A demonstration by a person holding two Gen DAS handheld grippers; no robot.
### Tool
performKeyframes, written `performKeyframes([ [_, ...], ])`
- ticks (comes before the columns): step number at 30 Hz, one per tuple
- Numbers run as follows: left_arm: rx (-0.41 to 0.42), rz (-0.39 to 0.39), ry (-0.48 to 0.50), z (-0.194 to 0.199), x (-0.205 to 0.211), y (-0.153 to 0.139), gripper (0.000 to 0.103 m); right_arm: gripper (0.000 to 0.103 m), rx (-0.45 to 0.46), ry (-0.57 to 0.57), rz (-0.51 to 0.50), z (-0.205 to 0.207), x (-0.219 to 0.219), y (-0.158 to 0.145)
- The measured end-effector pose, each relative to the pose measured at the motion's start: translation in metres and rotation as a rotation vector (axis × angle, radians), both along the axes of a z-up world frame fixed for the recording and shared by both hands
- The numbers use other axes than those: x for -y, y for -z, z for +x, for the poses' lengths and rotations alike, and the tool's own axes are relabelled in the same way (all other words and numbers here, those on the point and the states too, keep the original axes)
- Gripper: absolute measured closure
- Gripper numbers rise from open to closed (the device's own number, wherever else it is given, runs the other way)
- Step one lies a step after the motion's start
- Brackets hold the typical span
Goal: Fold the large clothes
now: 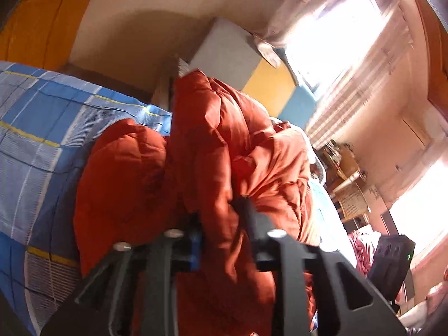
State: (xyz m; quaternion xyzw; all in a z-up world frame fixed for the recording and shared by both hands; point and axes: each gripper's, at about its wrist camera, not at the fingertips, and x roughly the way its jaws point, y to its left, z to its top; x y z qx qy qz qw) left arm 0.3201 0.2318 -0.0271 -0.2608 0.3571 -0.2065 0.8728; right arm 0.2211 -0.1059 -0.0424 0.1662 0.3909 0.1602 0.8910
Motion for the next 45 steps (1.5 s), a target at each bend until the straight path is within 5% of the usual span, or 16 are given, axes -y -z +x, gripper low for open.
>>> performKeyframes([
  [1,-0.001,-0.024,0.001,0.000,-0.003,0.001,0.046,0.040,-0.003,-0.003,-0.004,0.000,-0.002,0.001],
  [2,-0.001,-0.025,-0.004,0.000,-0.003,0.002,0.043,0.040,-0.008,-0.008,-0.006,0.004,-0.003,0.004],
  [9,0.020,-0.009,0.015,-0.003,0.004,-0.002,0.031,0.040,-0.013,-0.046,-0.033,-0.005,-0.016,0.007],
  [11,0.019,0.023,0.006,-0.001,0.006,-0.002,0.035,0.040,-0.012,-0.055,-0.044,0.003,-0.022,0.009],
  [13,0.018,0.050,0.013,0.001,0.009,-0.002,0.067,0.040,-0.008,-0.068,-0.056,0.001,-0.025,0.011],
  [16,0.022,0.078,0.005,0.001,0.008,-0.001,0.085,0.040,-0.001,-0.091,-0.058,-0.002,-0.028,0.008],
  [20,0.019,0.086,-0.006,-0.001,0.001,0.002,0.089,0.041,0.013,-0.137,-0.044,-0.004,-0.023,-0.009],
  [26,0.016,0.099,-0.012,-0.007,-0.016,0.010,0.089,0.041,0.075,-0.023,-0.052,0.021,-0.016,-0.033],
  [38,-0.030,0.159,-0.015,0.007,-0.029,0.024,0.088,0.049,0.041,0.140,-0.124,0.078,-0.068,-0.021],
  [41,-0.072,0.184,-0.063,0.010,-0.029,0.025,0.080,0.049,0.006,0.138,-0.169,0.082,-0.077,-0.007],
  [45,-0.111,0.292,-0.177,0.008,-0.023,0.013,0.051,0.049,-0.025,0.147,-0.175,0.087,-0.078,0.009],
])
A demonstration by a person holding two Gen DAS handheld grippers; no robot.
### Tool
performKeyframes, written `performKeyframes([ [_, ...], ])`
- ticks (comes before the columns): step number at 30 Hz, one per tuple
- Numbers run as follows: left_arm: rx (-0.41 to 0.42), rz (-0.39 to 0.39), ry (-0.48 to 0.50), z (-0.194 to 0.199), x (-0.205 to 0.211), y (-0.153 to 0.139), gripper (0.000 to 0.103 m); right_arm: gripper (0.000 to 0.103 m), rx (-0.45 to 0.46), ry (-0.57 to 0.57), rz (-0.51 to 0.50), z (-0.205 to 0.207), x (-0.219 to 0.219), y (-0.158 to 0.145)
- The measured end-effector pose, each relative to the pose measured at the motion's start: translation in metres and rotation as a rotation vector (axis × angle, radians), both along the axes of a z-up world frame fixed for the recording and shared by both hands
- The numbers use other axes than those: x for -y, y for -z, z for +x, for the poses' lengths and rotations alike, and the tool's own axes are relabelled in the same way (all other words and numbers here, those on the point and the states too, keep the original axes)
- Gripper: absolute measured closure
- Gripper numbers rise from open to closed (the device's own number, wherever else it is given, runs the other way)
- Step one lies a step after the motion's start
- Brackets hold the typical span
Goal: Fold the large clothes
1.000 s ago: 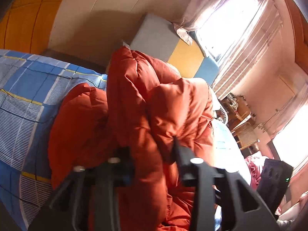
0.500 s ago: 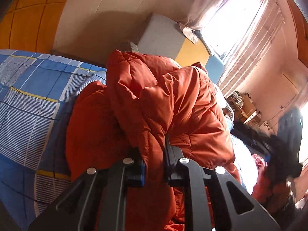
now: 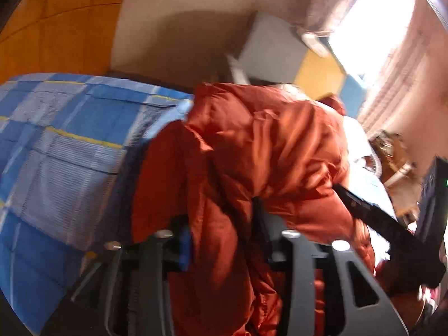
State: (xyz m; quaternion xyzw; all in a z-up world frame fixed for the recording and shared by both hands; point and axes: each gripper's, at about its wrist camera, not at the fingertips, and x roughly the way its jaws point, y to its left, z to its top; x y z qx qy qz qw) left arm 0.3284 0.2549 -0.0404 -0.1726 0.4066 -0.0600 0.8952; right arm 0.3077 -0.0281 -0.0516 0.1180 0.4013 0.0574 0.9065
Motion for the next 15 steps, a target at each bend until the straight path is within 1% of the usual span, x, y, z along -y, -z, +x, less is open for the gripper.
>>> performKeyframes([
  [1,0.001,0.000,-0.006,0.000,0.000,-0.002,0.049,0.049,0.000,-0.001,-0.015,0.001,-0.001,0.003],
  [2,0.005,-0.019,-0.023,0.001,-0.002,-0.006,0.046,0.049,0.001,-0.001,-0.022,0.002,-0.003,0.005],
  [3,0.002,-0.049,-0.034,0.002,-0.006,-0.010,0.040,0.049,0.000,-0.004,-0.022,0.000,-0.004,0.006],
  [4,0.000,-0.071,-0.038,0.004,-0.008,-0.014,0.038,0.049,-0.001,-0.007,-0.030,0.000,-0.006,0.006],
  [5,0.003,-0.058,-0.056,0.006,-0.009,-0.021,0.038,0.049,-0.002,-0.010,-0.036,0.000,-0.007,0.005],
  [7,0.014,-0.038,-0.063,0.013,-0.008,-0.033,0.038,0.049,-0.011,-0.013,-0.032,0.001,-0.007,0.006],
  [8,0.005,-0.024,-0.072,0.019,-0.007,-0.036,0.038,0.049,-0.013,-0.014,-0.036,0.002,-0.007,0.005],
  [9,-0.006,0.004,-0.072,0.025,-0.003,-0.038,0.040,0.049,-0.017,-0.014,-0.041,0.002,-0.008,0.004],
  [10,-0.006,0.050,-0.079,0.030,0.003,-0.039,0.040,0.049,-0.024,-0.016,-0.049,0.005,-0.008,0.004],
  [13,-0.041,0.107,-0.086,0.043,0.012,-0.029,0.040,0.049,-0.035,-0.041,-0.059,0.004,-0.010,-0.008],
  [15,-0.036,0.119,-0.090,0.047,0.015,-0.022,0.040,0.049,-0.041,-0.027,-0.006,0.007,0.000,-0.018],
])
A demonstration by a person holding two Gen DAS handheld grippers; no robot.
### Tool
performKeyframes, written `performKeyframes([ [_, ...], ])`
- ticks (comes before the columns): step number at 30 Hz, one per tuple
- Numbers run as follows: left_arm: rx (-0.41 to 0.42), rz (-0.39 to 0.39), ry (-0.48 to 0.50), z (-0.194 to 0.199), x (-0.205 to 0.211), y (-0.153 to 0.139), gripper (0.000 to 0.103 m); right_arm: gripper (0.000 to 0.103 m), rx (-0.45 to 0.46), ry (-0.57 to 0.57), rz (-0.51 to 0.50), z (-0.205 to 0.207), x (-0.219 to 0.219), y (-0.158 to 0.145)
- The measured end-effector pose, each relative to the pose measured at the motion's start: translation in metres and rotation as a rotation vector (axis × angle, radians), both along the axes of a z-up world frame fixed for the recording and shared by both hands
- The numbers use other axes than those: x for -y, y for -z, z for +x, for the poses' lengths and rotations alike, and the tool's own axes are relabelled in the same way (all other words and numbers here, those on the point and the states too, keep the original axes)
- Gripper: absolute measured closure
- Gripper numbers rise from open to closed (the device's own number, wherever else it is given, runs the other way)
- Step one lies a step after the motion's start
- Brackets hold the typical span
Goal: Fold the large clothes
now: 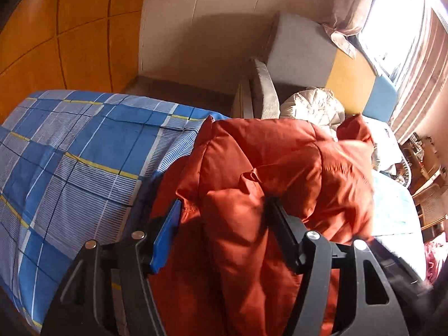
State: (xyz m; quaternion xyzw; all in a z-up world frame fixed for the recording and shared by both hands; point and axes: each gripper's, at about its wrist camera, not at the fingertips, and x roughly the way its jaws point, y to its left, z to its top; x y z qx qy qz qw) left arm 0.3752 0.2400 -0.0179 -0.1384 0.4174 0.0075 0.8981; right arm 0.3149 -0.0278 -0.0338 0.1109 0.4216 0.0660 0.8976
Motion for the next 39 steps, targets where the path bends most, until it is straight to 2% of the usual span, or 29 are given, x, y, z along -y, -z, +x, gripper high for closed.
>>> performKeyframes([
  [3,0.024,0.005,0.003,-0.001,0.000,0.008,0.039,0.049,0.033,0.015,-0.006,0.011,0.003,-0.012],
  [6,0.040,0.013,0.015,-0.004,-0.001,0.014,0.038,0.049,0.022,0.014,-0.018,0.026,-0.003,-0.008],
  [18,0.024,0.004,0.019,0.003,-0.016,0.057,0.038,0.048,-0.073,-0.066,-0.150,0.059,-0.041,0.037],
  [26,0.014,0.020,-0.009,0.001,-0.016,0.073,0.038,0.047,-0.088,-0.093,-0.216,0.061,-0.050,0.055],
  [29,0.002,0.024,-0.025,-0.004,-0.017,0.067,0.035,0.044,-0.101,-0.112,-0.181,0.057,-0.043,0.041],
  [30,0.002,0.027,-0.026,-0.007,-0.018,0.064,0.034,0.034,-0.096,-0.125,-0.148,0.053,-0.038,0.034],
  [32,0.008,0.040,-0.030,-0.014,-0.019,0.056,0.034,0.023,-0.079,-0.122,-0.109,0.042,-0.023,0.022],
  [34,0.012,0.041,-0.032,-0.018,-0.020,0.050,0.034,0.022,-0.066,-0.095,-0.066,0.029,-0.001,0.016],
  [39,0.015,0.043,-0.022,-0.028,-0.020,0.042,0.031,0.018,-0.091,-0.068,0.046,0.006,0.045,0.023],
])
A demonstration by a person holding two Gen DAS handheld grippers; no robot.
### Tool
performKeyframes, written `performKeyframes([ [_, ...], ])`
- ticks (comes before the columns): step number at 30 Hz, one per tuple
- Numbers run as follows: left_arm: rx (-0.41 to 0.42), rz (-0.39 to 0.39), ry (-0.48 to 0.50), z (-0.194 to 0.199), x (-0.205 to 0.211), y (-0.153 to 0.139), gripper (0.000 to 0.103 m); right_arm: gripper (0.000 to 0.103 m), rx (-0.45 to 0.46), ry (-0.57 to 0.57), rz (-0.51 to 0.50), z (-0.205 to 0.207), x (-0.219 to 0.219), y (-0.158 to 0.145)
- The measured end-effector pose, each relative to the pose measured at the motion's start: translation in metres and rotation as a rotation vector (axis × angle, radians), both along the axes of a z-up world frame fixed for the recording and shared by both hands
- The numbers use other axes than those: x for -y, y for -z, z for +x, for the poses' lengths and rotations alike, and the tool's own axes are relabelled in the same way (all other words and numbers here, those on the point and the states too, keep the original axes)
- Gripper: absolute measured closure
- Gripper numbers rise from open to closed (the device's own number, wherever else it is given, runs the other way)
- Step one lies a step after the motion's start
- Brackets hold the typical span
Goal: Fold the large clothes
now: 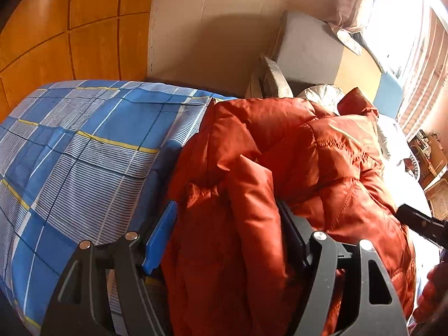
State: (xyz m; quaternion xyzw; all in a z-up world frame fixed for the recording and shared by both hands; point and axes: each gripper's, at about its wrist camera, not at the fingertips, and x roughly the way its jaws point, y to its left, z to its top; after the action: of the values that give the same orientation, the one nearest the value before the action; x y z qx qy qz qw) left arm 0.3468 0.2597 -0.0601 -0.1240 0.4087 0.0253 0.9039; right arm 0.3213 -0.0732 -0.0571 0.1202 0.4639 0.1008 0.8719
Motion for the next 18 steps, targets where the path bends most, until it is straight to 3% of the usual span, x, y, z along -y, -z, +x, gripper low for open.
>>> performKeyframes([
  [3,-0.016,0.018,0.011,-0.002,0.003,0.004,0.029,0.012,-0.027,-0.005,0.066,-0.007,0.014,0.008],
  [10,-0.037,-0.041,0.031,0.004,-0.006,0.022,0.027,0.011,-0.110,-0.032,0.216,0.001,0.028,0.033],
  [14,-0.028,-0.077,0.046,0.004,-0.013,0.031,0.027,0.011,-0.164,-0.062,0.314,0.009,0.021,0.051],
  [18,-0.016,-0.162,0.056,0.004,-0.024,0.041,0.027,0.011,-0.189,-0.096,0.368,0.015,0.011,0.063],
])
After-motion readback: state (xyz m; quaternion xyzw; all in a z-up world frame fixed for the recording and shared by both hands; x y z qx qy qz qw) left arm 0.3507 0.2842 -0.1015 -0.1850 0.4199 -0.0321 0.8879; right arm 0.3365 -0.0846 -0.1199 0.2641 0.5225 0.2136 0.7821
